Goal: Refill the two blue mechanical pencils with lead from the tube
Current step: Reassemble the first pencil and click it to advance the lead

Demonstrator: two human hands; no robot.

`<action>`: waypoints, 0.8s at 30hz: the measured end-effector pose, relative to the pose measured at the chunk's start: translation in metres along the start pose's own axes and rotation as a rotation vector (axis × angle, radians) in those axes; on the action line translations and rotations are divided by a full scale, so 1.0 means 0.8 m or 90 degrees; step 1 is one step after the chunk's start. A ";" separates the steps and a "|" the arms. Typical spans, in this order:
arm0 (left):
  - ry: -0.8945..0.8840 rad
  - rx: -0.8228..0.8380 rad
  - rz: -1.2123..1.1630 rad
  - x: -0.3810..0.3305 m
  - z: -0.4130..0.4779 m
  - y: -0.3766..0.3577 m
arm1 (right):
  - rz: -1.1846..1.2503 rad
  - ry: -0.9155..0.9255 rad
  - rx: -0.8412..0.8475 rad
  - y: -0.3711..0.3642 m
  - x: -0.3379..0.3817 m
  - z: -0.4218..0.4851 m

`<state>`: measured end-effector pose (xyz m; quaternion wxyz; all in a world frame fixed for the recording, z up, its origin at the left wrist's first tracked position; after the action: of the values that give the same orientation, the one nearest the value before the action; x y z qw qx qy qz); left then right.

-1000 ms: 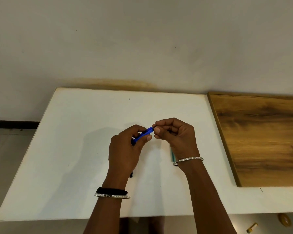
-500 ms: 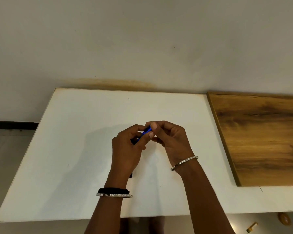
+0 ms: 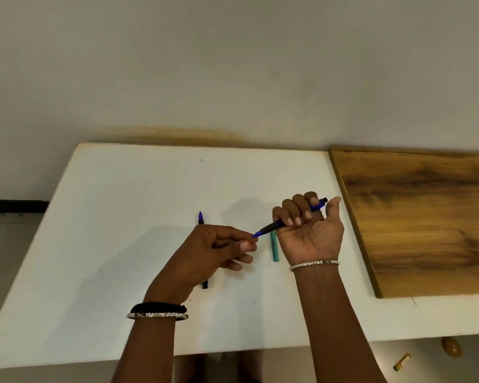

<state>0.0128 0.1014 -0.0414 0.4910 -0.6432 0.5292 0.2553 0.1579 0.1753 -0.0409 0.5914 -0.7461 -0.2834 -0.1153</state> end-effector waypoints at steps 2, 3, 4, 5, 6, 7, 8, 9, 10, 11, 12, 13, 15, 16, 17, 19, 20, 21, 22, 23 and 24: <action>-0.003 0.007 -0.021 -0.002 -0.001 0.000 | 0.030 -0.006 0.012 0.002 0.001 -0.002; -0.004 0.009 -0.034 -0.003 -0.001 0.000 | 0.040 -0.006 0.017 0.001 0.002 -0.003; -0.004 0.011 -0.049 -0.003 -0.001 -0.001 | 0.047 -0.005 0.020 -0.001 0.003 -0.004; -0.003 0.012 -0.063 -0.004 -0.002 -0.002 | 0.054 -0.003 0.025 -0.003 0.004 -0.005; -0.002 0.014 -0.073 -0.004 -0.002 -0.003 | 0.060 -0.003 0.027 -0.006 0.004 -0.005; 0.000 0.016 -0.080 -0.003 -0.002 -0.004 | 0.066 -0.003 0.026 -0.007 0.005 -0.005; 0.002 0.018 -0.086 -0.003 -0.002 -0.005 | 0.071 -0.004 0.024 -0.008 0.004 -0.005; 0.004 0.020 -0.093 -0.002 -0.002 -0.006 | 0.074 -0.004 0.021 -0.009 0.004 -0.005; 0.005 0.021 -0.098 -0.002 -0.001 -0.007 | 0.077 -0.004 0.020 -0.009 0.004 -0.006; 0.005 0.023 -0.102 -0.002 -0.001 -0.008 | 0.081 -0.005 0.020 -0.010 0.004 -0.006; 0.005 0.025 -0.107 -0.003 -0.001 -0.009 | 0.084 -0.006 0.022 -0.011 0.004 -0.007; 0.004 0.027 -0.112 -0.004 -0.001 -0.009 | 0.087 -0.007 0.026 -0.012 0.004 -0.007; 0.001 0.029 -0.121 -0.005 -0.002 -0.010 | 0.087 -0.008 0.032 -0.015 0.005 -0.008; 0.000 0.030 -0.126 -0.006 -0.003 -0.010 | 0.085 -0.007 0.034 -0.016 0.006 -0.008; -0.001 0.030 -0.131 -0.007 -0.003 -0.011 | 0.083 -0.004 0.037 -0.017 0.007 -0.008; -0.002 0.031 -0.139 -0.007 -0.003 -0.011 | 0.077 0.004 0.045 -0.021 0.009 -0.008; -0.001 0.031 -0.140 -0.008 -0.004 -0.011 | 0.075 0.007 0.048 -0.022 0.010 -0.008; -0.001 0.032 -0.141 -0.008 -0.004 -0.011 | 0.073 0.010 0.051 -0.023 0.010 -0.008; 0.000 0.033 -0.142 -0.008 -0.005 -0.011 | 0.074 0.011 0.053 -0.024 0.010 -0.009; 0.002 0.033 -0.142 -0.008 -0.005 -0.011 | 0.076 0.011 0.055 -0.024 0.009 -0.009; 0.003 0.034 -0.143 -0.007 -0.005 -0.011 | 0.078 0.011 0.058 -0.025 0.008 -0.009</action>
<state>0.0181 0.1000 -0.0318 0.5322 -0.6859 0.4613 0.1832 0.1534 0.1732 -0.0192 0.6328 -0.7336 -0.2371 -0.0721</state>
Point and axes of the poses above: each hand's wrist, its own z-axis towards the middle knuckle, its own y-axis out of the back of the hand, x = y × z, the point moved 9 cm from there along z, towards the middle knuckle, and after that the axes turned 14 degrees about -z, right-handed, at the moved point
